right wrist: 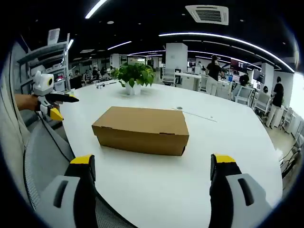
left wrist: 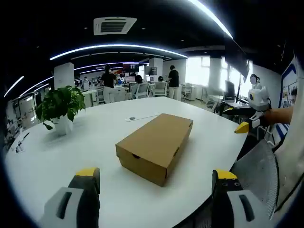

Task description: Operate the shoe box by opening the lid, removing the specified soft item, and placing it in the target area until the item is outside and the box remains undamaged.

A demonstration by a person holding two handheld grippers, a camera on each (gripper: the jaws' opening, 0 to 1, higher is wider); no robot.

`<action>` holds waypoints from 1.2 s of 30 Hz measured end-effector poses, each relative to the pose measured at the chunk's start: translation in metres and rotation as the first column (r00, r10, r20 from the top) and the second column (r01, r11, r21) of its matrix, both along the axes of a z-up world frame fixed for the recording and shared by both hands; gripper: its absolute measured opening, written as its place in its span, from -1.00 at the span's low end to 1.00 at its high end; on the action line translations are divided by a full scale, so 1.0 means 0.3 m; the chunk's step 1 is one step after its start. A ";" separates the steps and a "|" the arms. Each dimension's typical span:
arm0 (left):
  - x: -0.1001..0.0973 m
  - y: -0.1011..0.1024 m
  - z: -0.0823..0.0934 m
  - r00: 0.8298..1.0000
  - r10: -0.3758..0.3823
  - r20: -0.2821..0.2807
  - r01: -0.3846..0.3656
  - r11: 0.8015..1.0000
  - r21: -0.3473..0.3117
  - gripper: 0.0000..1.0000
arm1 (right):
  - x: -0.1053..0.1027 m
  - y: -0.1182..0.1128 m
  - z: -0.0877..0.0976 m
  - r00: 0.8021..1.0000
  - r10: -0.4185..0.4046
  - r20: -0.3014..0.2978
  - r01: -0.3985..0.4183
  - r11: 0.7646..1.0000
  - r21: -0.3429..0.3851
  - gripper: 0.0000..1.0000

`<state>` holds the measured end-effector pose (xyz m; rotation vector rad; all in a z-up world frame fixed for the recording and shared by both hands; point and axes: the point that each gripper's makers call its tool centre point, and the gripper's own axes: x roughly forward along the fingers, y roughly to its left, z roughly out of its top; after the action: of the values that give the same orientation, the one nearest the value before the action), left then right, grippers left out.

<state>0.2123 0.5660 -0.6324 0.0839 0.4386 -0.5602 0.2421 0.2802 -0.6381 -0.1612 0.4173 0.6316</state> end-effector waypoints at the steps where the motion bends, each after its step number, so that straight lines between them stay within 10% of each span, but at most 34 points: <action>1: 0.000 0.000 0.000 1.000 0.000 0.000 0.000 1.000 0.001 0.99 | 0.000 0.000 0.000 1.000 -0.001 0.000 0.001 1.000 0.001 0.92; 36: -0.004 -0.005 -0.003 1.000 0.003 0.002 -0.003 1.000 0.000 0.98 | -0.002 0.002 0.007 1.000 0.018 0.007 -0.018 1.000 0.000 0.92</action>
<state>0.2110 0.5645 -0.6333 0.0838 0.4364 -0.5570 0.2415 0.2807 -0.6359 -0.1673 0.4095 0.6484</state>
